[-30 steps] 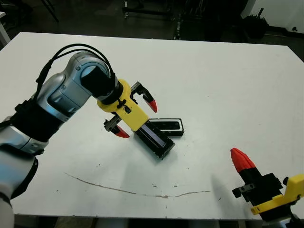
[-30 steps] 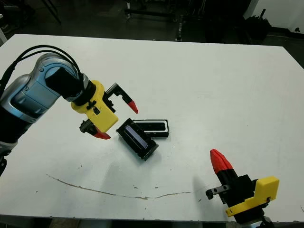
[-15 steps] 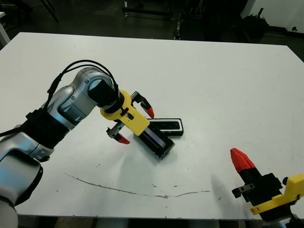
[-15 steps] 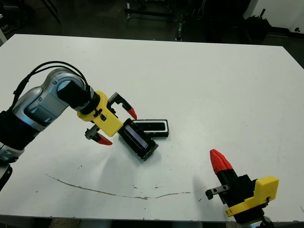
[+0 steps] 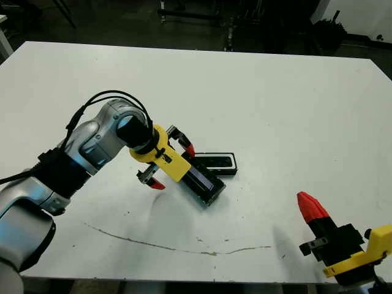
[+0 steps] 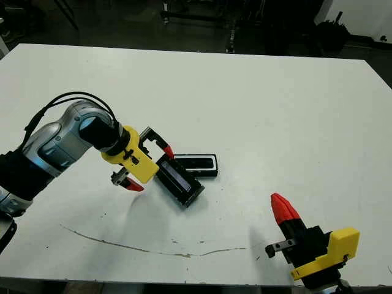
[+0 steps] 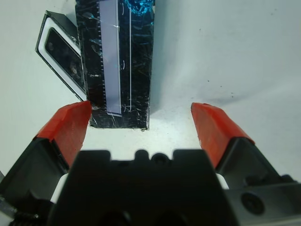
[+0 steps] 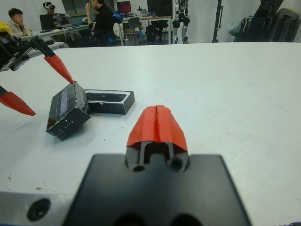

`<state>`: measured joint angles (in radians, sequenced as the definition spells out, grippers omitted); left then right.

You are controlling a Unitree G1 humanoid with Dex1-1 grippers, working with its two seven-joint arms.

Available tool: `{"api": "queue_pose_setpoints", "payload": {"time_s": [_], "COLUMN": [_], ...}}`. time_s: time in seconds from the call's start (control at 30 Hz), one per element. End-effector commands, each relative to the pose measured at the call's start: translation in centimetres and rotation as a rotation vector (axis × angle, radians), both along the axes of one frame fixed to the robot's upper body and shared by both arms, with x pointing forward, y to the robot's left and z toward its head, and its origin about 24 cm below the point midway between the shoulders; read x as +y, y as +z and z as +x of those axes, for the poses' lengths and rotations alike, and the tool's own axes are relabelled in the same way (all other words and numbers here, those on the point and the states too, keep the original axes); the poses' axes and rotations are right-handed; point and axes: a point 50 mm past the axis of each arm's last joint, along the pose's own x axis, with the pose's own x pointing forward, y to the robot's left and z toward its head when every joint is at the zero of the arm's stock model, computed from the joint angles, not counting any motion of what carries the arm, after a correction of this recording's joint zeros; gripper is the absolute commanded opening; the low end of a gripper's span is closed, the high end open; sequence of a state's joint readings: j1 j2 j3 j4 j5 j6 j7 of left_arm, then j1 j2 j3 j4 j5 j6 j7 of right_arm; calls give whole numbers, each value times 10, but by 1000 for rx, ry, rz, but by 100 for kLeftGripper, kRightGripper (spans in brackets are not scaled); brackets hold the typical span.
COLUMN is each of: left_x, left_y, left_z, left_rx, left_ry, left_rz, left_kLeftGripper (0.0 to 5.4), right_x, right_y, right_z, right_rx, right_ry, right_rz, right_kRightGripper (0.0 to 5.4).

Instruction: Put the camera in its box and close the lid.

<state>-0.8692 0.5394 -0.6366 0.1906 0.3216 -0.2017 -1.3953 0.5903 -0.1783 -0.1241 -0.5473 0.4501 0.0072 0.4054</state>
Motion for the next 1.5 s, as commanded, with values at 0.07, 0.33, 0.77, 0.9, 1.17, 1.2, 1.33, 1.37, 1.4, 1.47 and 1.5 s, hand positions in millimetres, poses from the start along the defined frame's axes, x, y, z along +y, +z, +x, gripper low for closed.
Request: {"api": "queue_pose_setpoints", "payload": {"time_s": [0.07, 0.33, 0.77, 0.9, 1.17, 1.2, 1.33, 1.37, 1.4, 1.47, 1.5], "left_x": [-2, -1, -8, -8, -9, -9, -9, -9, -9, -9, -9], "left_y": [-3, -4, 1, 0, -4, -5, -7, -8, -8, -8, -9], "left_z": [0, 1, 1, 1, 1, 1, 2, 2, 2, 3, 3], "left_rx": [-10, -25, -52, -43, -29, -28, -15, -11, -7, -2, 0], "left_ry": [-24, 0, -18, -18, -13, -11, 10, 19, 25, 27, 28], "left_rz": [-10, -73, -90, -76, -59, -62, -94, -98, -99, -99, -99], "left_kLeftGripper": [538, 538, 538, 538, 538, 538, 538, 538, 538, 538, 538], "right_x": [-2, -1, -1, -1, -1, -1, -1, -1, -1, 0, 0], "right_y": [0, 0, -1, 0, -1, -1, -1, -1, -1, -1, -1], "right_z": [-1, -1, -1, -2, -2, -2, -2, -2, -2, -2, -2], "right_rx": [7, 1, 9, 4, 6, 5, 7, 8, 10, 12, 12], "right_ry": [-5, -4, -2, -5, -3, -5, -3, -2, -2, -3, -3], "right_rz": [-13, -18, -11, -27, -17, -19, -12, -11, -12, -13, -12], "right_kRightGripper": [0, 0, 0, 0, 0, 0, 0, 0, 0, 0, 0]}}
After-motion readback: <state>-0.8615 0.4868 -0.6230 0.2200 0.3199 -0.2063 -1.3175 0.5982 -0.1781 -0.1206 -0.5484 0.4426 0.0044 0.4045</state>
